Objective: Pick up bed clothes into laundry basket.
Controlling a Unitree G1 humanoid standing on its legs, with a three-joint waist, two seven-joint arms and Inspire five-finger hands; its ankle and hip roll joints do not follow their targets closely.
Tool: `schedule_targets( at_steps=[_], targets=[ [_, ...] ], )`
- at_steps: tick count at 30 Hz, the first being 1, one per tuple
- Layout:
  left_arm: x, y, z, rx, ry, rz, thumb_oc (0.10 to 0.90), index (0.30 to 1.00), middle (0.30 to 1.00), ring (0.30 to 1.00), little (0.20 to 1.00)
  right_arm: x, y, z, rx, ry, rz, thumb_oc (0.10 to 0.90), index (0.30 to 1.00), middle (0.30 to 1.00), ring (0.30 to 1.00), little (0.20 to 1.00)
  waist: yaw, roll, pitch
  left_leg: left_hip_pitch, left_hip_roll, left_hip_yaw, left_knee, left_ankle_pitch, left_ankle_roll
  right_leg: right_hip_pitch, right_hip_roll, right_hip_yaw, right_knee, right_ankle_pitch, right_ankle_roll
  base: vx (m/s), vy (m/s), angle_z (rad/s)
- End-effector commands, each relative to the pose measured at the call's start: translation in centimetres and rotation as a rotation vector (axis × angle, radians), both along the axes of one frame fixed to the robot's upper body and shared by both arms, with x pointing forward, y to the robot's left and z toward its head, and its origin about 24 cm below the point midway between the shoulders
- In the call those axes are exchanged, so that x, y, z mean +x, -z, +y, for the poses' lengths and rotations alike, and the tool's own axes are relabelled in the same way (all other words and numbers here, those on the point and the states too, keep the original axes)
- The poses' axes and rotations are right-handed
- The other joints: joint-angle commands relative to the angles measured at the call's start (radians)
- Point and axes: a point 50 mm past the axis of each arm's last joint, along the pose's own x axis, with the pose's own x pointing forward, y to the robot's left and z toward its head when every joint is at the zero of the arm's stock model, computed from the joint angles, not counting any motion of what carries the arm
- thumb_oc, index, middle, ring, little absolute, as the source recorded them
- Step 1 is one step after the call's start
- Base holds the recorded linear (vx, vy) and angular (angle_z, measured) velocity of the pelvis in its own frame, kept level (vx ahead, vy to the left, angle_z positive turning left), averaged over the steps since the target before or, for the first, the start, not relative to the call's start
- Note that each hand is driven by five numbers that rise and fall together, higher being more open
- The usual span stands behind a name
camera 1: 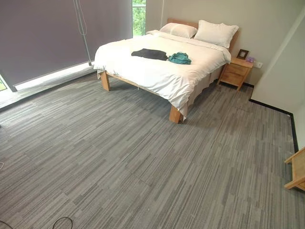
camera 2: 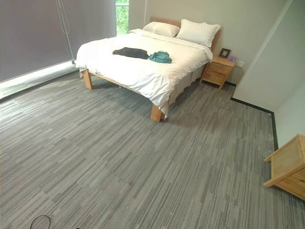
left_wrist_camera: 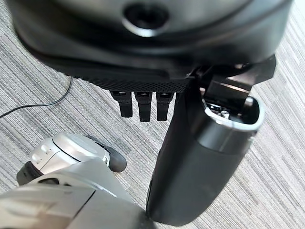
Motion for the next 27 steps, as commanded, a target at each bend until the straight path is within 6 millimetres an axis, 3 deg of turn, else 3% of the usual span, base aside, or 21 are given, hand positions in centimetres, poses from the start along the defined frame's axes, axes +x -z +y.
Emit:
schedule_targets(
  at_steps=[1, 5, 7, 10, 12, 13, 14, 17, 22, 27],
  targets=[
    [2.3, -0.1, -1.1, -0.001, 0.082, -0.036, 0.8, 0.9, 0.9, 0.9, 0.9, -0.2, 0.0, -0.3, -0.016, -0.041, -0.002, 0.8, 0.9, 0.9, 0.9, 0.9, 0.01, 0.019, -0.004, -0.031, -0.034, -0.023, -0.003, -0.083, 0.033, -0.028, 0.005, -0.028, 0.019, -0.029, 0.059, 0.0, 0.0, 0.0],
    [1.9, 0.0, -1.2, -0.018, 0.04, -0.026, 0.8, 0.9, 0.9, 0.9, 0.9, -0.6, 0.0, -0.4, -0.016, -0.004, 0.007, 0.8, 0.9, 0.9, 0.9, 0.9, 0.01, 0.018, -0.007, -0.028, -0.034, -0.023, -0.004, -0.085, 0.034, -0.025, 0.003, -0.03, 0.017, -0.031, 0.059, 0.0, 0.0, 0.0],
    [1.6, 0.1, -1.1, -0.028, -0.031, -0.03, 0.8, 0.9, 0.9, 0.9, 0.9, 0.3, -0.2, -0.6, 0.023, 0.143, -0.06, 0.8, 0.9, 0.9, 0.9, 0.9, -0.001, 0.02, -0.011, -0.023, -0.031, -0.015, -0.006, -0.088, 0.034, -0.023, 0.003, -0.024, 0.014, -0.031, 0.06, 0.0, 0.0, 0.0],
    [2.7, -0.2, -0.9, -0.032, -0.062, -0.089, 0.8, 0.9, 0.9, 0.9, 0.9, 1.7, -0.6, -1.2, 0.025, 0.209, -0.13, 0.8, 0.9, 0.9, 0.9, 0.9, -0.011, 0.026, -0.012, -0.018, -0.028, -0.002, -0.006, -0.093, 0.034, -0.023, 0.003, -0.013, 0.014, -0.031, 0.062, 0.01, 0.025, -0.1],
    [4.6, -0.8, -0.6, -0.019, -0.033, -0.169, 0.8, 0.9, 0.9, 0.9, 0.9, 3.7, -1.3, -1.8, 0.029, 0.242, -0.226, 0.8, 0.9, 0.9, 0.9, 0.9, -0.02, 0.032, -0.011, -0.016, -0.028, 0.003, -0.006, -0.094, 0.034, -0.025, 0.004, -0.006, 0.015, -0.03, 0.063, -0.02, 0.038, -0.17],
    [7.2, -1.7, -0.4, -0.01, -0.021, -0.286, 0.8, 0.9, 0.9, 0.9, 0.9, 6.3, -2.3, -2.3, 0.051, 0.289, -0.351, 0.8, 0.9, 0.9, 0.9, 0.9, -0.027, 0.038, -0.007, -0.018, -0.028, 0.007, -0.006, -0.093, 0.035, -0.03, 0.004, 0.003, 0.018, -0.029, 0.064, -0.04, 0.052, -0.14],
    [8.4, -2.3, -0.3, -0.011, -0.018, -0.349, 0.8, 0.9, 0.9, 0.9, 0.9, 7.6, -3.0, -2.4, 0.059, 0.284, -0.416, 0.8, 0.9, 0.9, 0.9, 0.9, -0.031, 0.04, -0.005, -0.019, -0.028, 0.008, -0.006, -0.092, 0.035, -0.035, 0.003, 0.006, 0.02, -0.027, 0.065, -0.04, 0.046, -0.13],
    [12.6, -5.9, 0.0, -0.034, -0.028, -0.634, 0.8, 0.9, 0.9, 0.9, 0.9, 12.1, -6.6, -2.8, 0.092, 0.268, -0.687, 0.8, 0.9, 0.9, 0.9, 0.9, -0.039, 0.045, -0.001, -0.024, -0.027, 0.014, -0.006, -0.089, 0.036, -0.046, 0.002, 0.014, 0.025, -0.024, 0.066, -0.03, 0.022, -0.17],
    [15.6, -10.5, 0.1, 0.011, 0.055, -0.876, 0.8, 0.9, 0.9, 0.9, 0.9, 14.8, -10.7, -2.7, 0.083, 0.179, -0.911, 0.8, 0.9, 0.9, 0.9, 0.9, -0.045, 0.048, 0.0, -0.024, -0.028, 0.017, -0.006, -0.091, 0.041, -0.049, 0.0, 0.02, 0.024, -0.022, 0.067, 0.0, 0.003, -0.01],
    [15.6, -10.5, 0.1, 0.011, 0.055, -0.875, 0.8, 0.9, 0.9, 0.9, 0.9, 14.8, -10.7, -2.7, 0.083, 0.179, -0.91, 0.8, 0.9, 0.9, 0.9, 0.9, -0.045, 0.048, 0.0, -0.024, -0.028, 0.017, -0.006, -0.091, 0.041, -0.048, 0.0, 0.02, 0.024, -0.022, 0.067, 0.0, 0.001, -0.04]
  ],
)
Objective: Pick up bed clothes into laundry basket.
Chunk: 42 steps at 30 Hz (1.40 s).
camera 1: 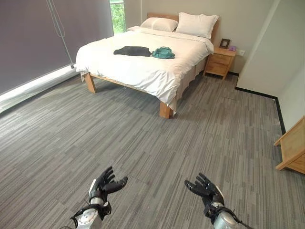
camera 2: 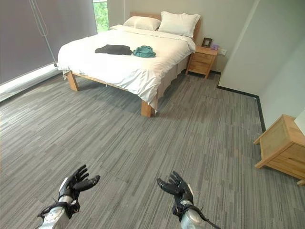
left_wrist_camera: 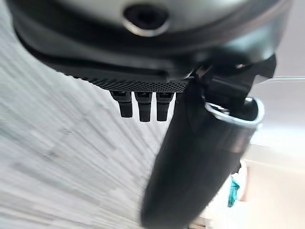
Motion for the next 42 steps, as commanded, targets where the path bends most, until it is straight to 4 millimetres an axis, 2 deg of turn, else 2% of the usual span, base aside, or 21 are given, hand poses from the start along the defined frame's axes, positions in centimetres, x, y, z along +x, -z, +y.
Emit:
schedule_targets(
  at_steps=[1, 14, 17, 18, 19, 22, 24, 26, 27, 28, 29, 30, 31, 32, 33, 34, 38, 39, 40, 41, 42],
  targets=[
    [2.8, -2.8, 0.8, 0.082, 0.018, -0.158, 0.8, 0.9, 0.9, 0.9, 0.9, 2.6, -3.7, -2.1, -0.065, 0.016, -0.204, 0.8, 0.9, 0.9, 0.9, 0.9, 0.009, 0.008, -0.012, -0.033, -0.035, -0.04, 0.001, -0.098, 0.028, -0.03, 0.001, -0.043, 0.024, -0.046, 0.06, 0.01, 0.009, -0.07],
    [2.8, -3.0, 0.8, 0.087, 0.023, -0.169, 0.8, 0.9, 0.9, 0.9, 0.9, 2.7, -4.0, -1.9, -0.071, 0.006, -0.221, 0.8, 0.9, 0.9, 0.9, 0.9, 0.01, 0.008, -0.011, -0.032, -0.036, -0.041, 0.001, -0.099, 0.029, -0.029, 0.001, -0.041, 0.024, -0.046, 0.059, 0.0, 0.001, -0.01],
    [2.2, -3.9, 1.3, 0.021, -0.093, -0.234, 0.8, 0.9, 0.9, 0.9, 0.9, 3.4, -5.4, -0.3, -0.11, -0.104, -0.283, 0.8, 0.9, 0.9, 0.9, 0.9, 0.034, -0.006, 0.027, -0.054, -0.049, -0.026, 0.059, -0.13, 0.047, -0.059, -0.002, 0.008, 0.044, -0.04, 0.065, 0.02, 0.088, -0.05],
    [2.3, -4.4, 1.6, 0.03, -0.098, -0.247, 0.8, 0.9, 0.9, 0.9, 0.9, 4.1, -6.2, -0.5, -0.114, -0.079, -0.326, 0.8, 0.9, 0.9, 0.9, 0.9, 0.043, -0.003, 0.051, -0.091, -0.078, -0.028, 0.125, -0.16, 0.067, -0.106, -0.02, 0.012, 0.14, -0.063, 0.076, 0.19, 0.533, -0.46],
    [2.3, -5.0, 2.5, 0.088, -0.107, -0.251, 0.8, 0.9, 0.9, 0.9, 0.9, 5.3, -7.6, 0.6, -0.14, -0.117, -0.393, 0.8, 0.9, 0.9, 0.9, 0.9, 0.028, 0.021, 0.144, -0.06, -0.072, -0.017, 0.21, -0.233, 0.107, -0.396, -0.031, -0.072, 0.67, 0.057, 0.075, 0.46, 0.464, -0.78],
    [2.6, -5.5, 2.5, 0.089, -0.084, -0.272, 0.8, 0.9, 0.9, 0.9, 0.9, 4.7, -7.3, 0.0, -0.144, -0.113, -0.376, 0.8, 0.9, 0.9, 0.9, 0.9, -0.032, -0.005, 0.131, 0.063, -0.029, -0.089, 0.17, -0.294, 0.087, -0.491, 0.021, -0.116, 0.4, 0.031, 0.089, 0.6, 0.011, -0.61],
    [3.2, -5.8, 2.5, 0.09, -0.076, -0.289, 0.8, 0.9, 0.9, 0.9, 0.9, 4.3, -7.0, -0.1, -0.128, -0.083, -0.369, 0.8, 0.9, 0.9, 0.9, 0.9, -0.064, -0.026, 0.121, 0.122, 0.001, -0.122, 0.158, -0.308, 0.064, -0.517, 0.022, -0.122, 0.218, 0.074, 0.108, 0.59, -0.137, 0.9],
    [3.6, -6.0, 2.4, 0.098, -0.067, -0.299, 0.8, 0.9, 0.9, 0.9, 0.9, 4.1, -6.5, 0.3, -0.096, -0.075, -0.351, 0.8, 0.9, 0.9, 0.9, 0.9, -0.095, -0.013, 0.11, 0.184, 0.066, -0.14, 0.138, -0.317, 0.037, -0.522, 0.034, -0.192, 0.08, 0.132, 0.126, 0.65, -0.149, 0.91],
    [3.6, -6.2, 2.4, 0.113, -0.064, -0.305, 0.8, 0.9, 0.9, 0.9, 0.9, 4.2, -6.4, 0.8, -0.086, -0.092, -0.348, 0.8, 0.9, 0.9, 0.9, 0.9, -0.105, -0.012, 0.098, 0.214, 0.092, -0.143, 0.144, -0.313, 0.025, -0.533, 0.033, -0.242, 0.052, 0.159, 0.137, 0.89, -0.196, 0.68],
    [3.7, -6.5, 2.5, 0.128, -0.049, -0.312, 0.8, 0.9, 0.9, 0.9, 0.9, 4.0, -6.5, 1.1, -0.088, -0.13, -0.346, 0.8, 0.9, 0.9, 0.9, 0.9, -0.114, -0.016, 0.071, 0.24, 0.123, -0.15, 0.177, -0.267, -0.008, -0.509, 0.021, -0.25, 0.103, 0.158, 0.118, 0.67, -0.149, 0.47],
    [3.7, -6.5, 2.5, 0.128, -0.049, -0.311, 0.8, 0.9, 0.9, 0.9, 0.9, 4.0, -6.5, 1.1, -0.088, -0.13, -0.344, 0.8, 0.9, 0.9, 0.9, 0.9, -0.116, -0.014, 0.07, 0.241, 0.126, -0.151, 0.175, -0.267, -0.009, -0.508, 0.023, -0.252, 0.105, 0.156, 0.117, 0.68, -0.155, 0.42],
    [3.3, -6.4, 2.5, 0.124, -0.053, -0.305, 0.8, 0.9, 0.9, 0.9, 0.9, 3.8, -6.3, 1.2, -0.076, -0.139, -0.341, 0.8, 0.9, 0.9, 0.9, 0.9, -0.114, -0.012, 0.045, 0.235, 0.154, -0.15, 0.212, -0.208, -0.026, -0.493, 0.027, -0.26, 0.124, 0.168, 0.099, 0.51, -0.115, 0.33],
    [3.0, -6.0, 2.5, 0.119, -0.05, -0.287, 0.8, 0.9, 0.9, 0.9, 0.9, 3.5, -6.2, 1.0, -0.075, -0.145, -0.333, 0.8, 0.9, 0.9, 0.9, 0.9, -0.118, 0.002, 0.019, 0.238, 0.187, -0.13, 0.246, -0.114, -0.057, -0.492, 0.05, -0.268, 0.164, 0.131, 0.077, 0.73, -0.144, 0.24],
    [3.0, -5.8, 2.2, 0.103, -0.053, -0.28, 0.8, 0.9, 0.9, 0.9, 0.9, 3.4, -6.2, 0.8, -0.077, -0.128, -0.331, 0.8, 0.9, 0.9, 0.9, 0.9, -0.127, 0.008, 0.01, 0.194, 0.201, -0.131, 0.355, 0.022, -0.086, -0.468, 0.059, -0.248, 0.184, 0.112, 0.061, 0.68, -0.127, 0.12],
    [3.1, -5.7, 2.1, 0.072, -0.072, -0.278, 0.8, 0.9, 0.9, 0.9, 0.9, 3.9, -7.0, 0.8, -0.079, -0.127, -0.362, 0.8, 0.9, 0.9, 0.9, 0.9, -0.118, -0.003, 0.015, 0.124, 0.199, -0.105, 0.473, 0.11, -0.088, -0.422, 0.057, -0.242, 0.188, 0.085, 0.041, 0.64, -0.175, -0.01],
    [3.2, -5.8, 2.1, 0.048, -0.094, -0.288, 0.8, 0.9, 0.9, 0.9, 0.9, 4.2, -7.5, 0.9, -0.067, -0.127, -0.39, 0.8, 0.9, 0.9, 0.9, 0.9, -0.107, -0.023, 0.025, 0.059, 0.193, -0.093, 0.591, 0.157, -0.061, -0.375, 0.066, -0.229, 0.183, 0.071, 0.02, 0.41, -0.144, -0.21],
    [3.2, -5.8, 2.1, 0.048, -0.094, -0.288, 0.8, 0.9, 0.9, 0.9, 0.9, 4.2, -7.5, 0.9, -0.067, -0.127, -0.39, 0.8, 0.9, 0.9, 0.9, 0.9, -0.109, -0.024, 0.024, 0.058, 0.192, -0.094, 0.592, 0.158, -0.061, -0.376, 0.065, -0.23, 0.183, 0.072, 0.021, 0.23, -0.103, -0.45],
    [4.1, -7.2, 1.8, 0.09, -0.035, -0.336, 0.8, 0.9, 0.9, 0.9, 0.9, 6.0, -10.1, 0.1, -0.137, -0.138, -0.493, 0.8, 0.9, 0.9, 0.9, 0.9, -0.011, -0.106, 0.113, -0.301, 0.039, -0.038, 0.806, -0.007, 0.051, -0.207, 0.081, -0.108, 0.127, 0.023, -0.024, 1.13, -0.219, 0.14],
    [4.0, -7.7, 1.7, 0.065, -0.026, -0.369, 0.8, 0.9, 0.9, 0.9, 0.9, 7.2, -11.6, 0.0, -0.115, -0.13, -0.555, 0.8, 0.9, 0.9, 0.9, 0.9, 0.053, -0.095, 0.12, -0.399, -0.015, 0.013, 0.663, -0.058, 0.043, -0.13, 0.099, -0.065, 0.119, -0.017, -0.021, 1.3, -0.179, -0.61],
    [3.7, -7.6, 1.7, 0.064, -0.02, -0.366, 0.8, 0.9, 0.9, 0.9, 0.9, 7.3, -11.9, 0.0, -0.117, -0.135, -0.566, 0.8, 0.9, 0.9, 0.9, 0.9, 0.063, -0.092, 0.113, -0.401, -0.024, 0.03, 0.571, -0.054, 0.036, -0.116, 0.101, -0.054, 0.116, -0.036, -0.022, 0.87, 0.173, -1.35],
    [3.4, -7.6, 1.9, 0.08, -0.02, -0.366, 0.8, 0.9, 0.9, 0.9, 0.9, 7.4, -12.2, 0.0, -0.121, -0.139, -0.589, 0.8, 0.9, 0.9, 0.9, 0.9, 0.082, -0.072, 0.103, -0.398, -0.049, 0.052, 0.347, -0.018, 0.024, -0.086, 0.137, -0.035, 0.117, -0.059, -0.024, 0.72, 0.104, -1.63]
  ],
)
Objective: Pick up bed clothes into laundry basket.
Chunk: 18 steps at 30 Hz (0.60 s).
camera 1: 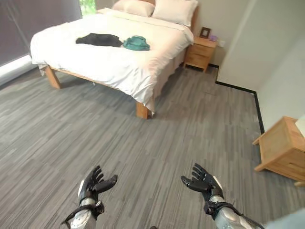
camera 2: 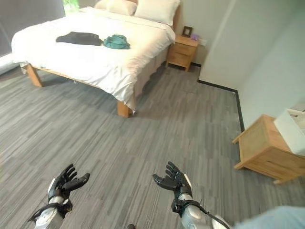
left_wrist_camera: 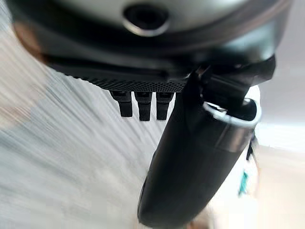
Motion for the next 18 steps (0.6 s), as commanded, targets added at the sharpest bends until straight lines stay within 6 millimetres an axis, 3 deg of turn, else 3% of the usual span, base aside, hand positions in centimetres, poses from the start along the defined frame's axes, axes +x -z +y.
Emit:
schedule_targets(
  at_steps=[1, 2, 3, 5, 7, 9, 10, 11, 12, 14, 15, 16, 18],
  targets=[
    [0.7, -3.1, 1.9, 0.102, -0.001, -0.154, 0.8, 0.9, 0.9, 0.9, 0.9, 1.9, -5.7, 0.9, -0.016, -0.073, -0.329, 0.8, 0.9, 0.9, 0.9, 0.9, 0.052, 0.083, -0.031, -0.004, -0.047, -0.043, -0.635, 0.353, -0.005, 0.225, 0.028, 0.038, -0.086, -0.053, 0.168, 0.82, 0.107, -0.93],
    [0.3, -3.3, 2.0, 0.106, -0.009, -0.163, 0.8, 0.9, 0.9, 0.9, 0.9, 2.4, -6.3, 1.4, -0.039, -0.1, -0.352, 0.8, 0.9, 0.9, 0.9, 0.9, 0.083, 0.096, -0.045, 0.001, -0.082, -0.077, -0.742, 0.384, -0.002, 0.272, 0.049, 0.069, -0.09, -0.08, 0.16, 0.82, 0.108, -0.47],
    [0.0, -3.3, 1.9, 0.105, -0.017, -0.168, 0.8, 0.9, 0.9, 0.9, 0.9, 2.6, -6.4, 1.7, -0.053, -0.108, -0.359, 0.8, 0.9, 0.9, 0.9, 0.9, 0.111, 0.103, -0.06, -0.026, -0.109, -0.102, -0.83, 0.417, -0.02, 0.322, 0.063, 0.114, -0.1, -0.104, 0.149, 0.8, 0.136, -0.69],
    [0.1, -3.8, 2.3, 0.107, -0.038, -0.19, 0.8, 0.9, 0.9, 0.9, 0.9, 3.0, -6.6, 2.1, -0.05, -0.12, -0.362, 0.8, 0.9, 0.9, 0.9, 0.9, 0.128, 0.107, -0.072, -0.02, -0.102, -0.056, -0.823, 0.453, -0.037, 0.397, 0.047, 0.147, -0.11, -0.145, 0.154, 0.67, 0.19, -1.15],
    [0.1, -4.8, 2.8, 0.137, -0.036, -0.228, 0.8, 0.9, 0.9, 0.9, 0.9, 3.1, -6.7, 3.3, -0.026, -0.163, -0.375, 0.8, 0.9, 0.9, 0.9, 0.9, 0.137, 0.088, -0.098, 0.021, -0.086, -0.032, -0.798, 0.468, -0.005, 0.411, 0.002, 0.13, -0.076, -0.174, 0.179, 0.62, 0.271, -0.89],
    [0.0, -5.2, 2.8, 0.163, -0.025, -0.243, 0.8, 0.9, 0.9, 0.9, 0.9, 2.9, -6.1, 3.9, -0.03, -0.183, -0.351, 0.8, 0.9, 0.9, 0.9, 0.9, 0.151, 0.058, -0.118, 0.039, -0.089, -0.03, -0.757, 0.439, 0.015, 0.351, -0.048, 0.115, 0.094, -0.085, 0.25, 0.55, 0.217, -1.03],
    [0.2, -5.4, 2.9, 0.165, -0.026, -0.248, 0.8, 0.9, 0.9, 0.9, 0.9, 2.9, -5.8, 4.3, -0.017, -0.182, -0.341, 0.8, 0.9, 0.9, 0.9, 0.9, 0.16, 0.044, -0.112, 0.052, -0.093, -0.032, -0.727, 0.408, 0.028, 0.293, -0.069, 0.108, 0.242, 0.047, 0.309, 0.48, 0.156, -1.07],
    [0.5, -5.6, 2.9, 0.163, -0.03, -0.256, 0.8, 0.9, 0.9, 0.9, 0.9, 3.0, -5.6, 4.7, -0.001, -0.183, -0.335, 0.8, 0.9, 0.9, 0.9, 0.9, 0.154, 0.048, -0.09, 0.08, -0.092, -0.033, -0.699, 0.373, 0.034, 0.249, -0.09, 0.094, 0.375, 0.181, 0.343, 0.46, 0.199, -0.98],
    [0.6, -5.8, 3.0, 0.158, -0.042, -0.265, 0.8, 0.9, 0.9, 0.9, 0.9, 3.0, -5.5, 5.2, 0.028, -0.188, -0.332, 0.8, 0.9, 0.9, 0.9, 0.9, 0.146, 0.074, -0.079, 0.11, -0.073, -0.041, -0.685, 0.349, 0.041, 0.195, -0.079, 0.079, 0.478, 0.23, 0.349, 0.4, 0.253, -0.58],
    [0.9, -6.3, 3.3, 0.162, -0.052, -0.282, 0.8, 0.9, 0.9, 0.9, 0.9, 3.1, -5.4, 6.5, 0.061, -0.223, -0.33, 0.8, 0.9, 0.9, 0.9, 0.9, 0.123, 0.105, -0.045, 0.161, -0.069, -0.068, -0.644, 0.297, 0.06, 0.095, -0.092, 0.019, 0.625, 0.23, 0.318, 0.38, 0.281, -0.01],
    [0.9, -6.5, 3.4, 0.175, -0.048, -0.286, 0.8, 0.9, 0.9, 0.9, 0.9, 3.1, -5.4, 6.7, 0.047, -0.237, -0.326, 0.8, 0.9, 0.9, 0.9, 0.9, 0.118, 0.119, -0.042, 0.184, -0.061, -0.085, -0.643, 0.283, 0.072, 0.042, -0.103, -0.019, 0.662, 0.182, 0.293, 0.6, 0.254, 0.58],
    [1.2, -6.7, 3.5, 0.187, -0.037, -0.29, 0.8, 0.9, 0.9, 0.9, 0.9, 2.9, -5.3, 7.0, 0.061, -0.255, -0.322, 0.8, 0.9, 0.9, 0.9, 0.9, 0.098, 0.125, -0.038, 0.242, -0.051, -0.117, -0.65, 0.255, 0.083, -0.035, -0.152, -0.072, 0.645, 0.119, 0.258, 0.65, 0.17, 0.44],
    [1.4, -7.2, 3.1, 0.186, -0.007, -0.315, 0.8, 0.9, 0.9, 0.9, 0.9, 2.6, -4.9, 6.4, 0.057, -0.256, -0.303, 0.8, 0.9, 0.9, 0.9, 0.9, 0.061, 0.131, -0.038, 0.309, -0.048, -0.163, -0.67, 0.224, 0.083, -0.102, -0.145, -0.1, 0.523, 0.077, 0.255, 0.61, 0.035, -0.16]
  ],
)
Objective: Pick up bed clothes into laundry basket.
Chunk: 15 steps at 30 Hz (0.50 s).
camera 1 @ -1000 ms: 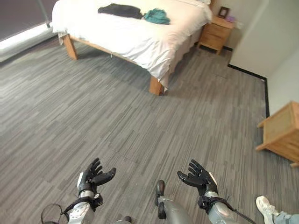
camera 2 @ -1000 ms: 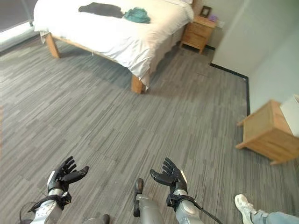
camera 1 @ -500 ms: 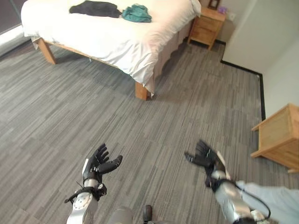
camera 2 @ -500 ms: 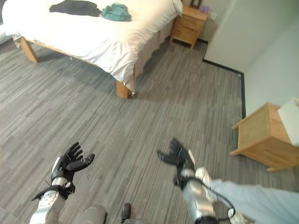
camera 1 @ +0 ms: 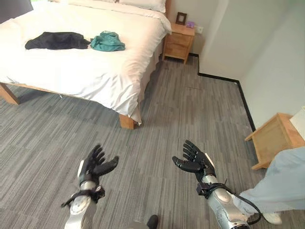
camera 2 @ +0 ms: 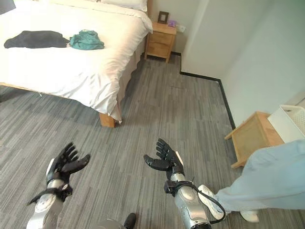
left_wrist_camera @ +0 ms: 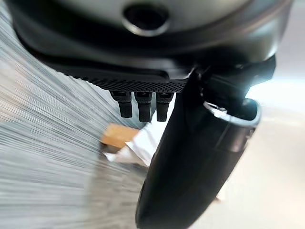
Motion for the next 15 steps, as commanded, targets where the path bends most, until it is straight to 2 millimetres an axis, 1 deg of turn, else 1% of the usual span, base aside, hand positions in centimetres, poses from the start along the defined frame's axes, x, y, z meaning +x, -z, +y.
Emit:
schedule_targets(
  at_steps=[1, 2, 3, 4, 5, 6, 7, 8, 9, 10, 11, 12, 13, 14, 15],
  targets=[
    [-0.5, -3.1, 1.1, 0.084, 0.018, -0.156, 0.8, 0.9, 0.9, 0.9, 0.9, 1.5, -2.3, -1.4, 0.011, 0.035, -0.132, 0.8, 0.9, 0.9, 0.9, 0.9, -0.034, -0.017, -0.089, 0.249, -0.059, -0.078, -0.355, 0.15, 0.048, -0.113, 0.001, -0.032, -0.357, 0.245, 0.051, 0.38, -0.032, -0.2],
    [-0.5, -3.1, 1.1, 0.084, 0.018, -0.155, 0.8, 0.9, 0.9, 0.9, 0.9, 1.5, -2.3, -1.4, 0.011, 0.034, -0.131, 0.8, 0.9, 0.9, 0.9, 0.9, -0.038, -0.013, -0.088, 0.255, -0.055, -0.082, -0.358, 0.147, 0.048, -0.104, 0.004, -0.037, -0.362, 0.242, 0.05, 0.39, -0.07, 0.39],
    [-0.4, -3.3, 1.0, 0.083, 0.025, -0.166, 0.8, 0.9, 0.9, 0.9, 0.9, 1.2, -2.1, -1.8, 0.009, 0.047, -0.12, 0.8, 0.9, 0.9, 0.9, 0.9, -0.052, -0.02, -0.086, 0.287, -0.052, -0.1, -0.366, 0.126, 0.039, -0.112, 0.003, -0.037, -0.475, 0.244, 0.056, 0.42, -0.108, 0.66],
    [-0.3, -3.4, 0.9, 0.079, 0.03, -0.176, 0.8, 0.9, 0.9, 0.9, 0.9, 1.0, -1.7, -2.1, 0.008, 0.055, -0.105, 0.8, 0.9, 0.9, 0.9, 0.9, -0.067, -0.026, -0.085, 0.325, -0.046, -0.127, -0.376, 0.105, 0.025, -0.103, 0.009, -0.028, -0.639, 0.24, 0.061, 0.82, -0.194, 0.87],
    [0.3, -3.7, 0.7, 0.081, 0.041, -0.193, 0.8, 0.9, 0.9, 0.9, 0.9, 0.4, -1.1, -2.8, 0.01, 0.082, -0.078, 0.8, 0.9, 0.9, 0.9, 0.9, -0.098, -0.041, -0.085, 0.372, -0.035, -0.187, -0.369, 0.076, 0.013, -0.139, 0.003, 0.036, -0.84, 0.269, 0.087, 0.81, -0.174, 0.87],
    [0.4, -3.7, 0.6, 0.085, 0.049, -0.195, 0.8, 0.9, 0.9, 0.9, 0.9, 0.0, -0.8, -3.1, 0.003, 0.09, -0.062, 0.8, 0.9, 0.9, 0.9, 0.9, -0.107, -0.035, -0.086, 0.397, -0.015, -0.204, -0.373, 0.06, 0.006, -0.13, 0.002, 0.039, -0.886, 0.285, 0.101, 0.81, -0.149, 0.88],
    [0.6, -3.8, 0.3, 0.087, 0.059, -0.202, 0.8, 0.9, 0.9, 0.9, 0.9, -0.2, -0.6, -3.5, 0.0, 0.104, -0.059, 0.8, 0.9, 0.9, 0.9, 0.9, -0.125, -0.038, -0.089, 0.429, 0.0, -0.23, -0.372, 0.045, 0.005, -0.155, 0.0, 0.057, -0.934, 0.307, 0.12, 0.59, -0.099, 0.98],
    [0.7, -3.8, 0.2, 0.09, 0.061, -0.202, 0.8, 0.9, 0.9, 0.9, 0.9, -0.4, -0.5, -3.7, -0.005, 0.111, -0.052, 0.8, 0.9, 0.9, 0.9, 0.9, -0.136, -0.03, -0.097, 0.453, 0.023, -0.238, -0.379, 0.033, -0.002, -0.152, 0.0, 0.037, -0.942, 0.317, 0.129, 0.63, -0.138, 0.95],
    [0.8, -3.8, 0.2, 0.1, 0.058, -0.199, 0.8, 0.9, 0.9, 0.9, 0.9, -0.4, -0.5, -3.9, -0.003, 0.114, -0.052, 0.8, 0.9, 0.9, 0.9, 0.9, -0.146, -0.037, -0.107, 0.482, 0.045, -0.247, -0.373, 0.027, -0.012, -0.156, -0.01, 0.025, -0.926, 0.33, 0.138, 0.61, -0.161, 0.93],
    [0.7, -3.5, 0.1, 0.101, 0.064, -0.185, 0.8, 0.9, 0.9, 0.9, 0.9, -0.5, -0.6, -4.0, 0.0, 0.11, -0.052, 0.8, 0.9, 0.9, 0.9, 0.9, -0.15, -0.044, -0.125, 0.496, 0.068, -0.256, -0.361, 0.032, -0.03, -0.136, -0.024, 0.008, -0.911, 0.327, 0.131, 0.42, -0.123, 0.76],
    [0.7, -3.4, 0.1, 0.1, 0.064, -0.183, 0.8, 0.9, 0.9, 0.9, 0.9, -0.5, -0.5, -4.0, 0.0, 0.11, -0.051, 0.8, 0.9, 0.9, 0.9, 0.9, -0.156, -0.041, -0.126, 0.497, 0.072, -0.262, -0.362, 0.031, -0.03, -0.134, -0.024, 0.001, -0.91, 0.324, 0.131, 0.6, -0.222, 0.8],
    [0.4, -3.1, 0.1, 0.084, 0.046, -0.177, 0.8, 0.9, 0.9, 0.9, 0.9, -0.5, -0.8, -4.0, 0.005, 0.105, -0.065, 0.8, 0.9, 0.9, 0.9, 0.9, -0.166, -0.047, -0.151, 0.523, 0.129, -0.245, -0.348, 0.045, -0.062, -0.136, -0.024, -0.014, -0.853, 0.338, 0.117, 0.61, -0.223, 0.8],
    [0.4, -2.8, 0.0, 0.072, 0.04, -0.167, 0.8, 0.9, 0.9, 0.9, 0.9, -0.5, -0.9, -4.3, 0.013, 0.112, -0.07, 0.8, 0.9, 0.9, 0.9, 0.9, -0.169, -0.026, -0.16, 0.525, 0.178, -0.234, -0.308, 0.091, -0.094, -0.124, -0.003, -0.034, -0.823, 0.311, 0.105, 0.75, -0.269, 0.77],
    [0.4, -2.7, -0.1, 0.057, 0.028, -0.166, 0.8, 0.9, 0.9, 0.9, 0.9, -0.5, -1.1, -4.5, 0.009, 0.116, -0.078, 0.8, 0.9, 0.9, 0.9, 0.9, -0.17, -0.015, -0.16, 0.499, 0.199, -0.223, -0.251, 0.168, -0.117, -0.106, 0.004, -0.047, -0.807, 0.293, 0.095, 0.49, -0.18, 0.52],
    [0.5, -2.5, -0.2, 0.031, 0.011, -0.164, 0.8, 0.9, 0.9, 0.9, 0.9, -0.2, -1.6, -4.6, 0.016, 0.121, -0.1, 0.8, 0.9, 0.9, 0.9, 0.9, -0.167, -0.015, -0.158, 0.447, 0.202, -0.208, -0.153, 0.272, -0.134, -0.071, 0.01, -0.062, -0.803, 0.268, 0.079, 0.27, -0.121, 0.43]
  ],
)
